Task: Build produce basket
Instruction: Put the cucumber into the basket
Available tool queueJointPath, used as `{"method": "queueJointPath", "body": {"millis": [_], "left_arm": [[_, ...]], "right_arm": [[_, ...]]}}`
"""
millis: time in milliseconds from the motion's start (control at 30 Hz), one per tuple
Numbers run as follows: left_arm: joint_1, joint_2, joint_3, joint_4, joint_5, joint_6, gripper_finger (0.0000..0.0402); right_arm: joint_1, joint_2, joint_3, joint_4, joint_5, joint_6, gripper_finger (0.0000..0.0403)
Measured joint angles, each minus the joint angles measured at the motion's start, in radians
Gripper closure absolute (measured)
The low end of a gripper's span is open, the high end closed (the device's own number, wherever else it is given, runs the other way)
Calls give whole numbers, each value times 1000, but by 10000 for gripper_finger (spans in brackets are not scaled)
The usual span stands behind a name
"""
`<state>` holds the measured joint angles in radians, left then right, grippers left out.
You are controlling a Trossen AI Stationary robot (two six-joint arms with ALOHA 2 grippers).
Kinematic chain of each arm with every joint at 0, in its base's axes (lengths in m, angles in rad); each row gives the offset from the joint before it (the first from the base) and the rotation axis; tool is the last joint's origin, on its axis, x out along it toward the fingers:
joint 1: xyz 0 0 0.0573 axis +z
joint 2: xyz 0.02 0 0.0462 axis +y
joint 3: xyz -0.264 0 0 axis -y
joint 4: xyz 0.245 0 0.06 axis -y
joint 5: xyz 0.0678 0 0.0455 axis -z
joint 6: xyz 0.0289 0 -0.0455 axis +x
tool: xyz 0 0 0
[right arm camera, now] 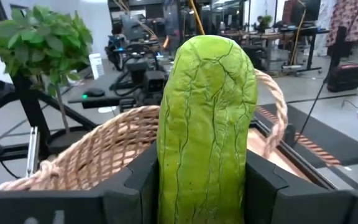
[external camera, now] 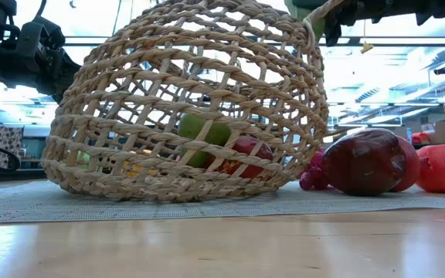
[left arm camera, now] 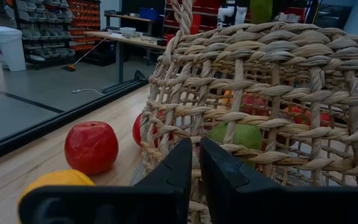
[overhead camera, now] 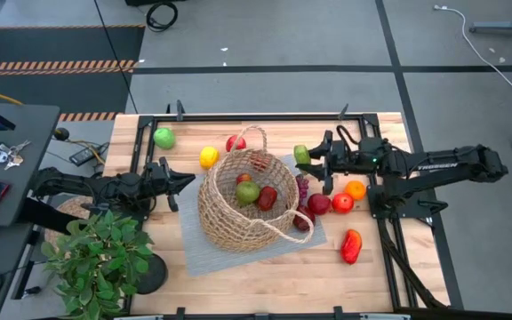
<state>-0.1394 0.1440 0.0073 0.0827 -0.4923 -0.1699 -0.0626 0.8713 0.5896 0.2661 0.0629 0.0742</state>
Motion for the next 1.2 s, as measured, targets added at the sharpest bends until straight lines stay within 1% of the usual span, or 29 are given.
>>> {"method": "queueJointPath", "body": {"millis": [133, 267, 500, 633, 833, 967, 1067, 1167, 1200], "left_arm": [[0, 0, 0, 0, 0, 0, 365], [0, 0, 0, 0, 0, 0, 369], [0, 0, 0, 0, 0, 0, 363], [0, 0, 0, 0, 0, 0, 362], [0, 0, 0, 0, 0, 0, 369], [0, 0, 0, 0, 0, 0, 367], [0, 0, 0, 0, 0, 0, 363], [0, 0, 0, 0, 0, 0, 361], [0, 0, 0, 0, 0, 0, 362]], "right_arm": [[39, 32, 0, 11, 51, -18, 240], [48, 59, 0, 73, 68, -45, 240], [48, 55, 0, 151, 6, -109, 240], [44, 49, 0, 153, 5, -148, 240], [39, 113, -21, 199, 14, -230, 240], [29, 167, -26, 249, 5, -340, 240], [4, 201, -27, 334, 3, -420, 240], [-25, 212, -27, 336, -7, -439, 240], [-37, 222, -28, 367, -13, -440, 240]]}}
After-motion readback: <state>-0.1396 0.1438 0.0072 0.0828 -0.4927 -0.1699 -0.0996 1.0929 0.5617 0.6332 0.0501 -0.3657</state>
